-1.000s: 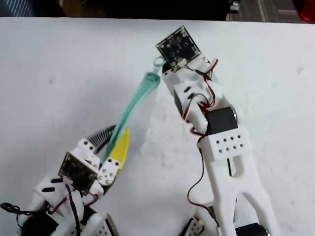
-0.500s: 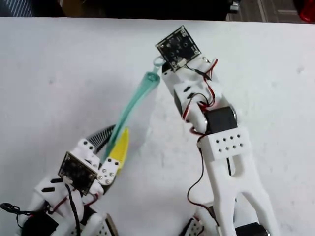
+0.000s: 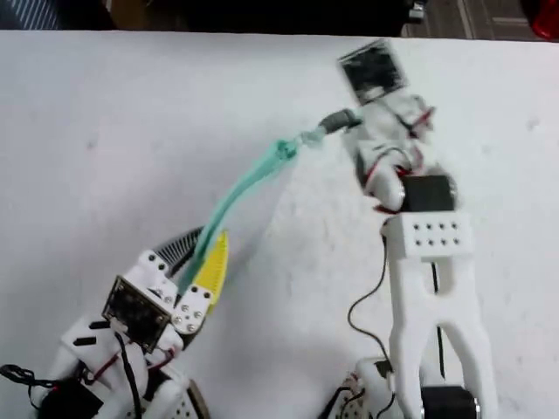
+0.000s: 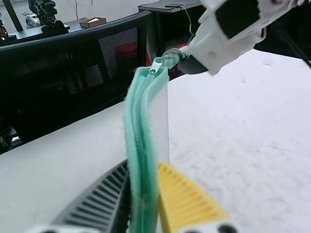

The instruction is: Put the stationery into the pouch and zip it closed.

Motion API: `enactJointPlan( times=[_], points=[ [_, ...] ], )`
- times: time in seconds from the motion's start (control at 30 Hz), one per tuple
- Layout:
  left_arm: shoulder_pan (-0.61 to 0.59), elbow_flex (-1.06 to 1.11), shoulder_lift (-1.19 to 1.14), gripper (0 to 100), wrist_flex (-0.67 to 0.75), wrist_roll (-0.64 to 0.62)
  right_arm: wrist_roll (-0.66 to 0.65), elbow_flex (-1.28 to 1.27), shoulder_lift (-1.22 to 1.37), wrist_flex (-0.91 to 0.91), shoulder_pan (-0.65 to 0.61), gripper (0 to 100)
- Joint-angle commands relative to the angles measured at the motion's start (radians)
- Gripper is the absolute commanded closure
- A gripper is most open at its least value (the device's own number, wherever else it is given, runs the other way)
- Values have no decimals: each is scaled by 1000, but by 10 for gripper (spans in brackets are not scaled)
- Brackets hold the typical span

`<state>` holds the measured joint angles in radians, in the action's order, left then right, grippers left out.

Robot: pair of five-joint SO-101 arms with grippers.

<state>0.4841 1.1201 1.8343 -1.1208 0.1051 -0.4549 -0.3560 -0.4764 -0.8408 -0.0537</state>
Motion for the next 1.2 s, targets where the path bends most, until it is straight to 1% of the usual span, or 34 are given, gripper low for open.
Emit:
enactJointPlan(
  times=[0.0, 0.1, 0.2, 0.3, 0.37, 0.5, 0.63, 0.73, 0.77, 0.83, 0.9, 1.0, 1.17],
  points=[
    [-7, 5, -2, 979, 17, 5, -18, 37, -19, -18, 101, 723],
    [-7, 5, -2, 979, 17, 5, -12, 41, -22, -19, 182, 723],
    [-7, 5, -2, 979, 17, 5, -12, 46, -22, -50, 222, 723],
    [-7, 5, -2, 979, 17, 5, 2, 80, -45, -199, 200, 723],
    [-7, 5, -2, 979, 17, 5, 60, 121, -74, -312, 165, 723],
    [-7, 5, -2, 979, 17, 5, 206, 235, -137, -506, 64, 723],
    [-7, 6, -2, 979, 9, 5, 359, 344, -163, -654, -107, 720],
    [-7, 25, -2, 979, 15, 6, 523, 417, -163, -704, -260, 719],
    [-7, 31, -2, 979, 15, 6, 591, 439, -163, -700, -306, 719],
    [-7, 37, -2, 979, 17, 6, 681, 477, -162, -684, -389, 712],
    [-7, 38, -2, 979, 17, 6, 698, 489, -162, -667, -441, 672],
    [-7, 38, -2, 979, 17, 6, 706, 493, -162, -659, -484, 601],
    [-7, 38, -2, 979, 17, 6, 706, 494, -162, -579, -562, 591]
  ],
)
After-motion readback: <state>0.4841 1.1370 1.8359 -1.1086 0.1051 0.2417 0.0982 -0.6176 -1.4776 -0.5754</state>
